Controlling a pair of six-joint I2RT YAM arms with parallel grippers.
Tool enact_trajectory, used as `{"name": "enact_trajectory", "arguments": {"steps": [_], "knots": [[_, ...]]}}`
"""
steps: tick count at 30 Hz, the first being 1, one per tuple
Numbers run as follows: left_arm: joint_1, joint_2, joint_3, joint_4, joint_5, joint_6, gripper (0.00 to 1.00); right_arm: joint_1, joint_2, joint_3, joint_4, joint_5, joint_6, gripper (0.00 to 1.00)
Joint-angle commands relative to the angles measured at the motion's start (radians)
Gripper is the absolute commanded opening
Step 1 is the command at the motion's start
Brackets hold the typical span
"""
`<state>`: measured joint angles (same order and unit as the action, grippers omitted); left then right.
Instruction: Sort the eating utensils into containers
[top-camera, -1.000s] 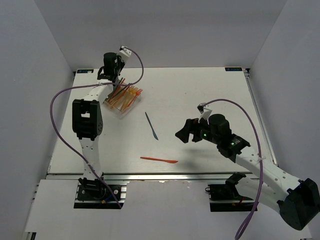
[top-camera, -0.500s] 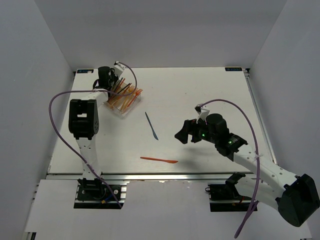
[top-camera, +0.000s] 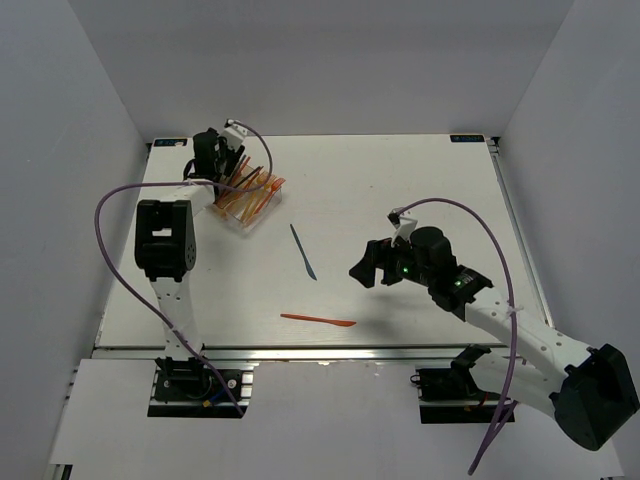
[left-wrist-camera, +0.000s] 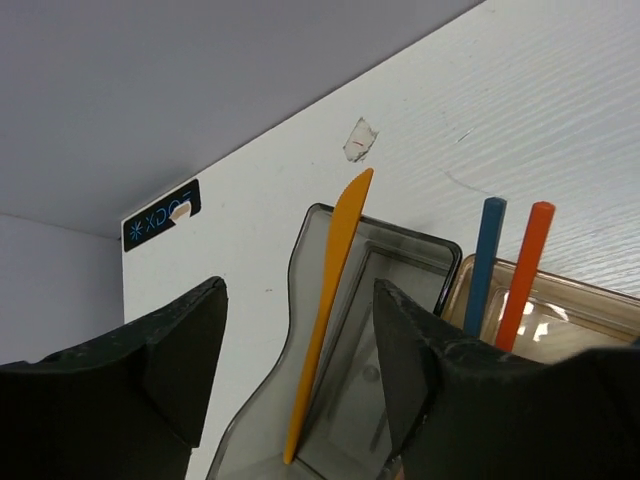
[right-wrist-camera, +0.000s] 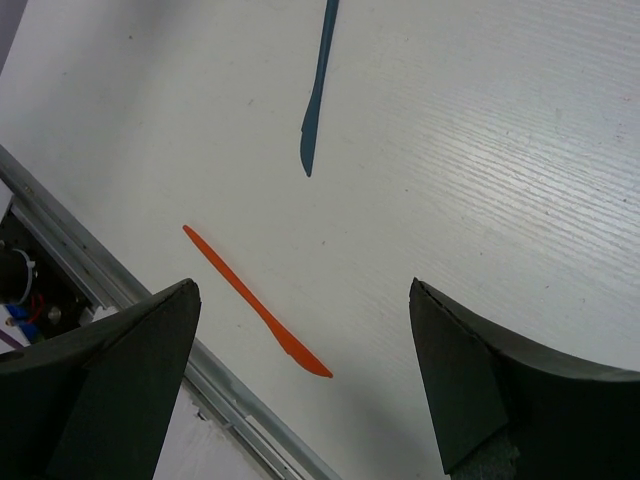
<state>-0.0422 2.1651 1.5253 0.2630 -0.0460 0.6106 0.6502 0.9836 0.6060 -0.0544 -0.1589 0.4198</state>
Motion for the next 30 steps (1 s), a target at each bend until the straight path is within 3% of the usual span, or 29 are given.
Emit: {"name": "enact_trajectory", "arguments": {"steps": [1, 2, 4, 6, 8, 11, 14, 16, 20, 22, 26, 30], "knots": [[0.005, -0.149, -0.02, 0.057, 0.032, -0.066, 0.71, -0.001, 0.03, 0.035, 0.044, 0.013, -0.056, 0.89], [0.004, -0.172, -0.025, 0.064, 0.031, -0.118, 0.77, 0.0, 0.065, 0.035, 0.083, -0.026, -0.079, 0.89], [0.004, -0.252, -0.024, 0.07, 0.02, -0.194, 0.98, 0.002, 0.127, 0.057, 0.117, -0.112, -0.18, 0.89], [0.004, -0.301, 0.005, 0.038, -0.012, -0.369, 0.98, 0.052, 0.261, 0.125, 0.06, -0.157, -0.249, 0.89], [0.004, -0.356, 0.091, -0.074, -0.09, -0.557, 0.98, 0.124, 0.399, 0.242, -0.024, -0.022, -0.366, 0.89], [0.005, -0.407, 0.226, -0.311, -0.164, -0.719, 0.98, 0.256, 0.521, 0.337, -0.133, 0.079, -0.513, 0.89], [0.005, -0.485, 0.279, -0.546, -0.184, -0.918, 0.98, 0.305, 0.688, 0.445, -0.26, 0.085, -0.573, 0.8], [0.005, -0.557, 0.221, -0.619, -0.166, -0.965, 0.98, 0.35, 0.719, 0.495, -0.304, 0.079, -0.584, 0.75], [0.005, -0.804, -0.142, -0.587, -0.06, -1.008, 0.98, 0.433, 0.759, 0.515, -0.309, 0.117, -0.604, 0.73], [0.005, -0.936, -0.252, -0.579, -0.048, -0.982, 0.98, 0.46, 0.779, 0.52, -0.312, 0.134, -0.608, 0.71], [0.005, -1.062, -0.422, -0.608, -0.089, -0.922, 0.98, 0.468, 0.851, 0.534, -0.334, 0.137, -0.609, 0.55], [0.004, -1.142, -0.545, -0.581, -0.043, -0.942, 0.98, 0.474, 0.894, 0.511, -0.308, 0.145, -0.598, 0.37]]}}
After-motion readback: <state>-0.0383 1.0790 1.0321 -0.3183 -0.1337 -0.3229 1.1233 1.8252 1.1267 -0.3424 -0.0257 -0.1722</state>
